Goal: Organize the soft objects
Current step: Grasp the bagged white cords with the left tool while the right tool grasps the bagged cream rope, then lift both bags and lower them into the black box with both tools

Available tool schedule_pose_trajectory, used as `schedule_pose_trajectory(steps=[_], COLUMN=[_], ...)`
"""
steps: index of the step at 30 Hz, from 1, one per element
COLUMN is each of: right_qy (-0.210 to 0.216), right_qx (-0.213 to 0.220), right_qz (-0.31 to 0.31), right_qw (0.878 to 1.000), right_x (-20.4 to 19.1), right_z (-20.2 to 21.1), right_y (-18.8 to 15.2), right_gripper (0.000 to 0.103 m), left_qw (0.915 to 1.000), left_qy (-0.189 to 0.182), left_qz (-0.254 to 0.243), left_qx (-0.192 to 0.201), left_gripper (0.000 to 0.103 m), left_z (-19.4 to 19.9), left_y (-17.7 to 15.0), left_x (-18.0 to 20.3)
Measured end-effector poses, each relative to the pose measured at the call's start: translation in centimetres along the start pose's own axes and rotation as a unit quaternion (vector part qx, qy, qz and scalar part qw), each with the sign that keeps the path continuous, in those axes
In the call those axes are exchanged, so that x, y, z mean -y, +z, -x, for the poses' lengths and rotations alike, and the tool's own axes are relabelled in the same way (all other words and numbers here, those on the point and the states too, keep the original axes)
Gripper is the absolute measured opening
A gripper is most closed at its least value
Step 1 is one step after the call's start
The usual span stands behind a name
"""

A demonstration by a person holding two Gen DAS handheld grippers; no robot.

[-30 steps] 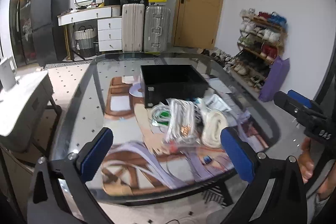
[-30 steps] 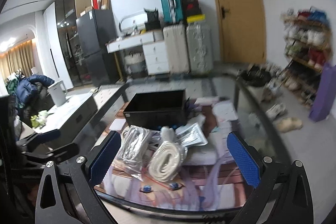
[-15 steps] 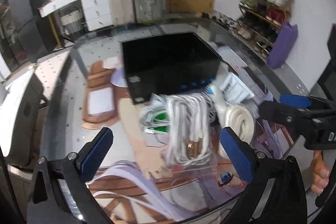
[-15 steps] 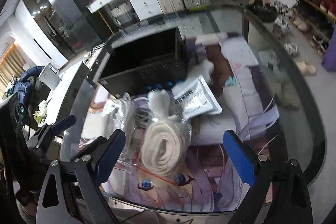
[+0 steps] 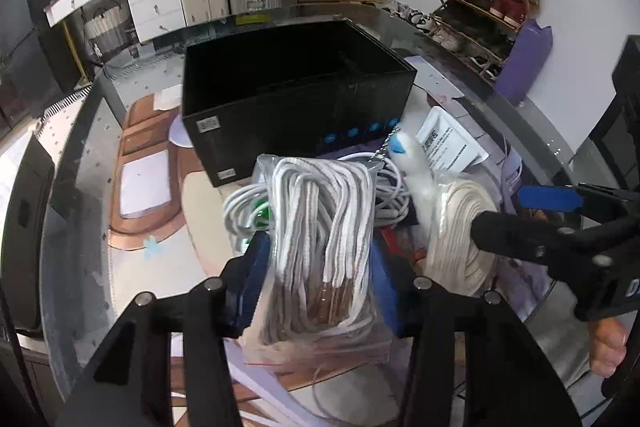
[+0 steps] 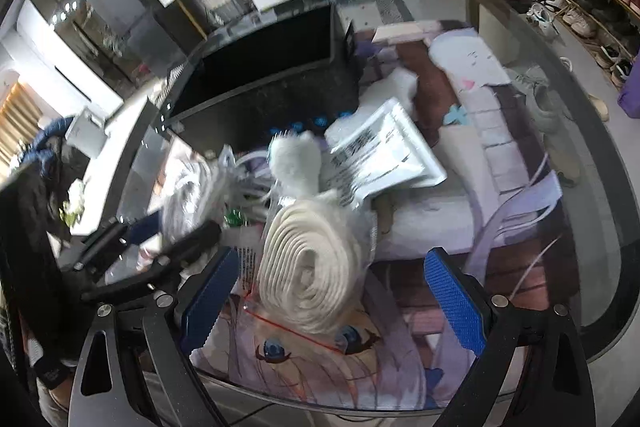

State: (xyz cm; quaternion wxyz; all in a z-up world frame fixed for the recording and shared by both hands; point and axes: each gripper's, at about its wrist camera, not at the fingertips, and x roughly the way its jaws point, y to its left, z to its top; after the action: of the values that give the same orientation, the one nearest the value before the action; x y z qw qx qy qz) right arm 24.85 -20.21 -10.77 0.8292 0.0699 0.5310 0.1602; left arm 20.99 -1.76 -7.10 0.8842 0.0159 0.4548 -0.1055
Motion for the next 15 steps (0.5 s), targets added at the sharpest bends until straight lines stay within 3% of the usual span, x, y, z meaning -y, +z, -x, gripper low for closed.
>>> schedule_pose_trajectory(steps=[2, 8, 10, 15], right_qy=[0.003, -0.016, -0.019, -0.021], right_qx=[-0.004, -0.023, -0.028, -0.023], right_qz=[0.000, 0.016, 0.026, 0.085], right_qw=[1.000, 0.999, 0.999, 0.996], right_x=[-0.2, -1.0, -1.4, -2.4], right_z=[-0.6, -2.5, -2.9, -2.5], right_y=[0.0, -0.2, -0.4, -0.7], right_gripper=[0.095, 0.073, 0.056, 0.032], left_qw=[1.0000, 0.9999, 0.9998, 0.9995], left_qy=[-0.002, -0.002, -0.004, 0.000], left_qz=[0.002, 0.009, 0.014, 0.015], left_qx=[0.004, 0.011, 0.013, 0.026], left_gripper=[0.040, 0.037, 0.037, 0.037], left_z=[0.2, 1.5, 1.9, 3.1], left_y=[-0.1, -0.9, -1.1, -1.5], left_x=[-0.2, -0.5, -0.7, -0.8])
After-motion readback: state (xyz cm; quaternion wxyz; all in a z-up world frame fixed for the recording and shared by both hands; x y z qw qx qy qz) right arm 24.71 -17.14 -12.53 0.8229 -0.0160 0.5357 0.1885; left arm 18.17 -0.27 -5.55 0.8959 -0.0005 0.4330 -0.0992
